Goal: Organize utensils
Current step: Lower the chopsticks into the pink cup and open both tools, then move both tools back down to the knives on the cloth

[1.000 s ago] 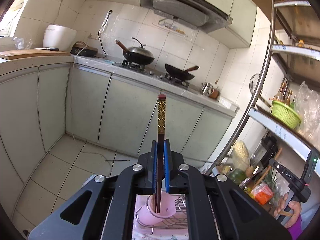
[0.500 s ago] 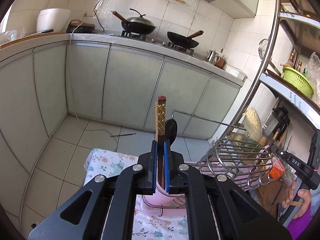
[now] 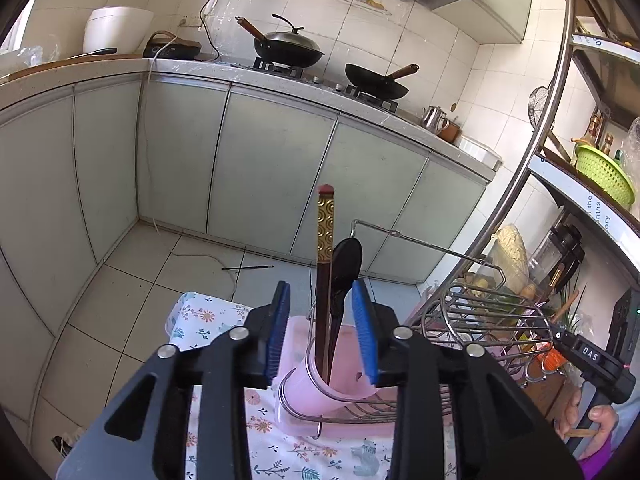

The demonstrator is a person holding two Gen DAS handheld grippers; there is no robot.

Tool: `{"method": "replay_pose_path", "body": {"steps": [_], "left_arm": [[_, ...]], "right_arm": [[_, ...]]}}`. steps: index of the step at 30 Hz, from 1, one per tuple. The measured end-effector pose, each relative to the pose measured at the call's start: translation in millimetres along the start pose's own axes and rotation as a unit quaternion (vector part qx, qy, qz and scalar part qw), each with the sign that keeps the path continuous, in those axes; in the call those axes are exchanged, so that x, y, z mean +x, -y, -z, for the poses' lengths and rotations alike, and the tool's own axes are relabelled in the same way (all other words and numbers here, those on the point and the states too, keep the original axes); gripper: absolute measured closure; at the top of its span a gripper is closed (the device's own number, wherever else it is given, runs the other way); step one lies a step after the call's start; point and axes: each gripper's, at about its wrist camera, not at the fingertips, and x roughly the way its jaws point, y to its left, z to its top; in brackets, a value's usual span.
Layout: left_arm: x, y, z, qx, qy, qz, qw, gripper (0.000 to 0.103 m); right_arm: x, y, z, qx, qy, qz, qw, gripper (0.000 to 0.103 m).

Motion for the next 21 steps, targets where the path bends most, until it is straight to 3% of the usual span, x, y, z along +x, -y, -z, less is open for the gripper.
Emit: {"method": "replay_pose_path", "body": {"steps": [13, 16, 21], "left_arm": [[-18, -5, 8, -0.019, 0.022, -0.005, 0.9996, 0.065], [-26, -5, 12, -0.022, 0.032, -0.01, 0.9992, 0.065], [-35, -4, 25, -0.023, 0.028, -0.009, 0.9993, 0.065]], "right_arm": [[-31, 10, 21, 0.038, 0.054, -0.007, 0.998, 0.076], [-40, 14, 26, 0.044, 0.066, -0.007, 0.997, 0.063], [-49, 19, 41, 0.052, 0.066, -0.007, 0.996, 0.062]]}}
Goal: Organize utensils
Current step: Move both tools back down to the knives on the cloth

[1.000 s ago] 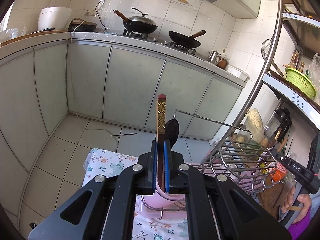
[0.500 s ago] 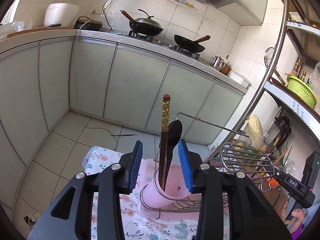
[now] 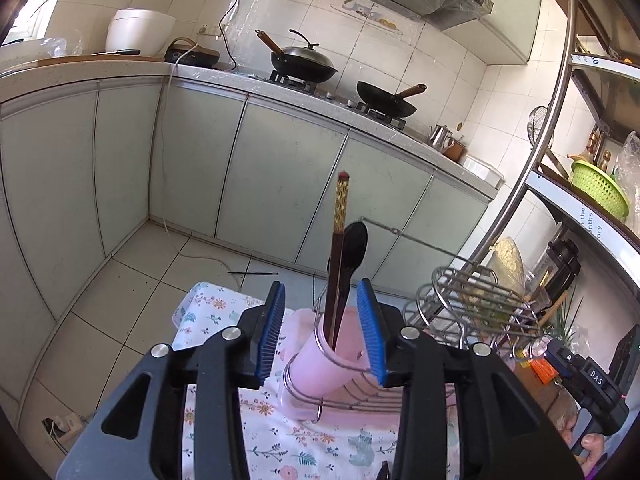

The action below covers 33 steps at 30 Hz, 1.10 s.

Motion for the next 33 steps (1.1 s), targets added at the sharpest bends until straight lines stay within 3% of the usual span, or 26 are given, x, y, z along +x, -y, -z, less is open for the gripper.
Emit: {"method": "replay_pose_path", "body": {"steps": [7, 20, 33], "left_arm": [[-9, 0, 27, 0.004, -0.025, 0.006, 0.9997, 0.065], [10, 4, 109, 0.023, -0.139, 0.024, 0.9897, 0.065], [11, 8, 129, 0.028, -0.169, 0.03, 0.9847, 0.065]], "right_arm": [[0, 1, 35, -0.008, -0.038, 0.005, 0.999, 0.062], [18, -6, 99, -0.018, -0.132, 0.003, 0.991, 0.062], [23, -18, 116, -0.027, -0.17, -0.012, 0.985, 0.062]]}}
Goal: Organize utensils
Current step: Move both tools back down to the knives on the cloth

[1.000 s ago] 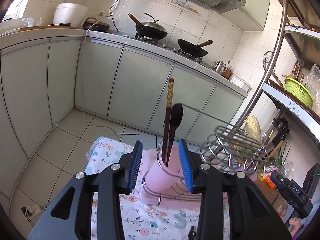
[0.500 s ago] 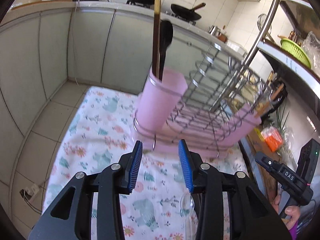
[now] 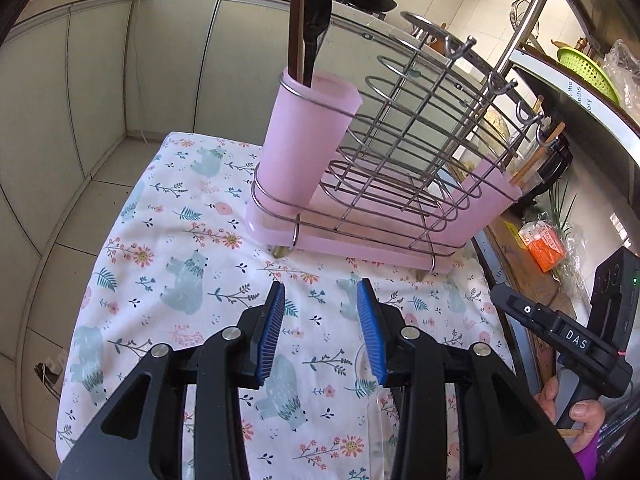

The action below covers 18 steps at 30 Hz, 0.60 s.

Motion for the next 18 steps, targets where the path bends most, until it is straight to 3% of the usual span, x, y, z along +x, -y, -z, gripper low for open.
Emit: {"method": "replay_pose_path", "body": {"steps": [18], "left_arm": [[17, 11, 7, 0.003, -0.045, 0.019, 0.9988, 0.065]], "right_arm": [[7, 1, 8, 0.004, -0.03, -0.01, 0.999, 0.062]]}}
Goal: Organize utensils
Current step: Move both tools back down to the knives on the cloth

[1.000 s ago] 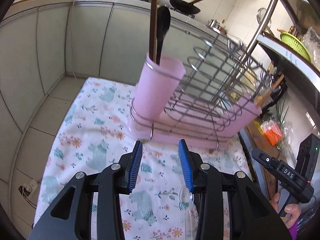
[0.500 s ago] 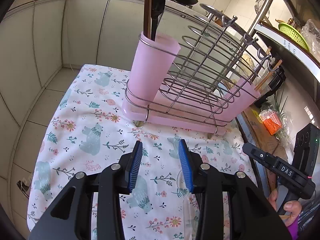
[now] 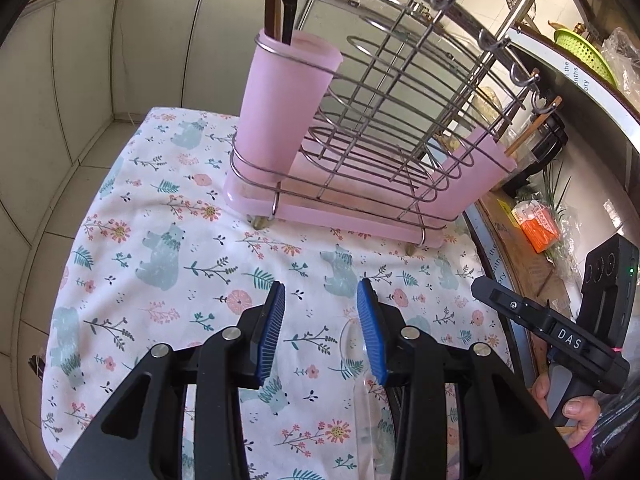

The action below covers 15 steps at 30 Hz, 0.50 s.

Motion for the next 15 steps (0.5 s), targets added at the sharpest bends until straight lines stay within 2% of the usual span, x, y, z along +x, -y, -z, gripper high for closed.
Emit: {"method": "replay_pose_path", "body": {"steps": [6, 11, 15], "left_arm": [[15, 1, 5, -0.011, -0.036, 0.018, 0.9991, 0.065], [40, 8, 11, -0.015, -0.098, 0.044, 0.9941, 0.066], [57, 11, 16, -0.013, -0.131, 0.034, 0.9907, 0.066]], "right_arm": [[3, 8, 1, 0.017, -0.013, -0.006, 1.0, 0.062], [12, 12, 5, 0.024, -0.033, -0.015, 0.999, 0.062], [17, 15, 7, 0.034, -0.046, -0.023, 0.998, 0.062]]}}
